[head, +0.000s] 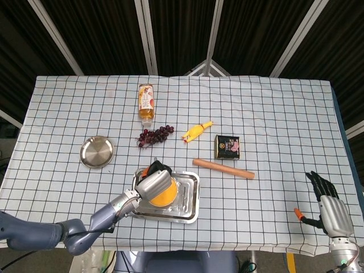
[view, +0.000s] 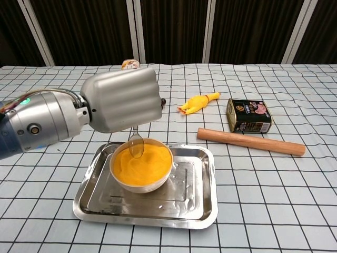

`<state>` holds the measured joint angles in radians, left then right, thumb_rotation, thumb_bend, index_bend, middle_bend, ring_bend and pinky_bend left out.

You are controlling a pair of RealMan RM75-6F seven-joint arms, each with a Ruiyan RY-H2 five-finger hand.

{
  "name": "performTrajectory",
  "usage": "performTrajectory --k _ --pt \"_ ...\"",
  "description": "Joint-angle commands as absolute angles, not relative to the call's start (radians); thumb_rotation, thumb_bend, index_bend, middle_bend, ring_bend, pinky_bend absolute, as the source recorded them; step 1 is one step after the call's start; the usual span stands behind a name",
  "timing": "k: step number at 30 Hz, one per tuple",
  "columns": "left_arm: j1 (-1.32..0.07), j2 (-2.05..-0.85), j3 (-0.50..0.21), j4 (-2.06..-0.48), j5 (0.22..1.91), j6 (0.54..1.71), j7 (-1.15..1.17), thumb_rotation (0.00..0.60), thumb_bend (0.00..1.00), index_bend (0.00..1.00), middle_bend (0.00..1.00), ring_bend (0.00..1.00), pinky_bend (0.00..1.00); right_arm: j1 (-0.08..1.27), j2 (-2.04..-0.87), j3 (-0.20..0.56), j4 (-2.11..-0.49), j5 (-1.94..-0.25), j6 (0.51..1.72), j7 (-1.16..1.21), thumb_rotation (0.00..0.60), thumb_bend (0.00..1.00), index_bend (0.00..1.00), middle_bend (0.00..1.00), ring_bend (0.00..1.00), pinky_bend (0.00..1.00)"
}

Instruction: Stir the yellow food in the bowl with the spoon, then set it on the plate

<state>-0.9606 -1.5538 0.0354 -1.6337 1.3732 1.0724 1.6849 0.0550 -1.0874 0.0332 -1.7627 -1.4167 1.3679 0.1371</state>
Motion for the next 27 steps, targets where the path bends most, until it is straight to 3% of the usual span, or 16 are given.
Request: performTrajectory --k 1,27 --pt "-0.963 -1.545 0.03 -1.635 1.378 1.071 1.682 0.6 0.62 0.8 1.0 1.0 1.0 0.055 -1.088 0.032 -1.764 -1.418 1.369 0.135 0.6 0.32 0.0 0.0 0.0 0.0" --pt "-0.99 -1.606 0.039 -1.597 1.391 0.985 1.738 0.6 0.62 0.8 1.0 1.0 1.0 0.055 -1.082 0.032 -1.767 -1.413 1.363 0.141 0.6 0.32 0.0 0.0 0.0 0.0"
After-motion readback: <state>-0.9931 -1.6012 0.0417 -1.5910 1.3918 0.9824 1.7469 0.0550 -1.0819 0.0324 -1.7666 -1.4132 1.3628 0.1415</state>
